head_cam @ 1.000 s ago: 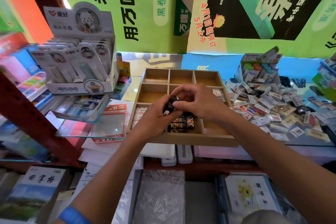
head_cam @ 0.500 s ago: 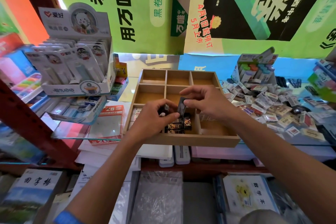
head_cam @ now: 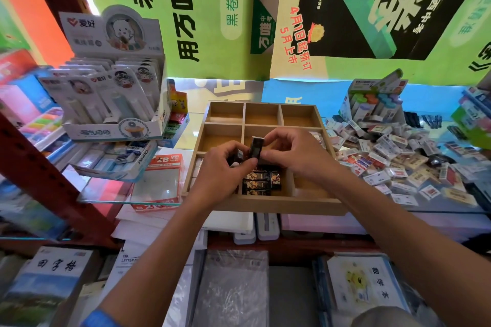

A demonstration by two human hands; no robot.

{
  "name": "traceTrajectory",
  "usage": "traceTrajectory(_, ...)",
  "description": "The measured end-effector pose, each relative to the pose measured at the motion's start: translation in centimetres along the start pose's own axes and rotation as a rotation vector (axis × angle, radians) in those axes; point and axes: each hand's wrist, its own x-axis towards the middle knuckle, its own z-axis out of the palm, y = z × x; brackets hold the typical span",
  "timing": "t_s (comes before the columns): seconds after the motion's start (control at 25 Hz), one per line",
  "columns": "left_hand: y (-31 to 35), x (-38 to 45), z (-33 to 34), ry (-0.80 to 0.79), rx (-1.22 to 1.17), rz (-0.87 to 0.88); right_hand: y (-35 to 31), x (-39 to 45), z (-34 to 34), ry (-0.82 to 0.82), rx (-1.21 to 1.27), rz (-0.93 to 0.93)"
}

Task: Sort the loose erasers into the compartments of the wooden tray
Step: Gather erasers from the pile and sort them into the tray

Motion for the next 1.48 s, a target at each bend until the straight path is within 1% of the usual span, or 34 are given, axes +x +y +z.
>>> traceTrajectory(0.04,-0.2,0.1,0.1,0.034,-0.019,-0.029,0.0,-0.1,-0.2,-0.016,-0.171,-0.038)
traceTrajectory(0.12,-0.4,0.4,0.2,0.067,-0.019,-0.067,0.1,-0.4,-0.2,-0.114,-0.576,-0.117)
traceTrajectory(0.2,-0.5,0.4,0.3,0.068,0.014,-0.068,-0.1,-0.7,0.5,-0.203,-0.844,-0.146)
traceTrajectory(0.28,-0.5,0.4,0.2,0.071,0.030,-0.062,-0.5,-0.5,0.9,-0.270,-0.972,-0.150)
traceTrajectory(0.4,-0.5,0.4,0.2,0.070,0.013,-0.072,-1.0,-0.2,0.6,-0.379,-1.012,-0.081)
traceTrajectory(0.48,-0.5,0.4,0.2,0.073,0.001,-0.074,-1.3,-0.1,0.8,-0.391,-1.079,-0.077)
traceTrajectory(0.6,-0.7,0.5,0.2,0.076,-0.012,-0.073,-1.7,-0.3,1.2,-0.357,-1.177,-0.140)
traceTrajectory(0.68,-0.8,0.5,0.1,0.076,-0.025,-0.080,-1.6,-0.4,1.0,-0.343,-1.179,-0.176)
traceTrajectory(0.76,-0.9,0.5,0.2,0.090,-0.035,-0.084,-1.6,-0.6,0.5,-0.347,-1.117,-0.187)
traceTrajectory(0.88,-1.0,0.4,0.4,0.157,-0.007,-0.063,-1.8,-0.7,-0.6,-0.329,-0.861,-0.114)
traceTrajectory(0.96,-1.0,0.4,0.4,0.201,0.015,-0.058,-1.7,-0.3,-0.6,-0.237,-0.730,-0.110)
traceTrajectory(1.04,-1.0,0.4,0.4,0.214,0.012,-0.062,-1.2,-0.1,0.4,-0.111,-0.776,-0.159)
traceTrajectory(1.12,-1.1,0.4,0.4,0.217,0.013,-0.068,-0.2,0.1,1.7,-0.029,-0.863,-0.236)
traceTrajectory(1.2,-1.2,0.4,0.4,0.217,0.014,-0.076,0.7,0.1,2.5,-0.007,-0.880,-0.305)
traceTrajectory(1.28,-1.2,0.5,0.5,0.211,0.018,-0.077,1.4,0.2,2.6,0.014,-0.865,-0.319)
traceTrajectory(1.36,-1.1,0.5,0.4,0.211,0.041,-0.057,1.8,0.3,2.9,0.081,-0.875,-0.311)
traceTrajectory(1.4,-1.1,0.6,0.4,0.206,0.057,-0.038,1.7,0.3,3.0,0.107,-0.824,-0.290)
traceTrajectory(1.44,-1.1,0.5,0.3,0.195,0.072,-0.017,1.4,0.1,2.8,0.117,-0.632,-0.224)
traceTrajectory(1.48,-1.1,0.4,0.3,0.180,0.088,0.001,0.9,0.0,2.3,0.107,-0.323,-0.136)
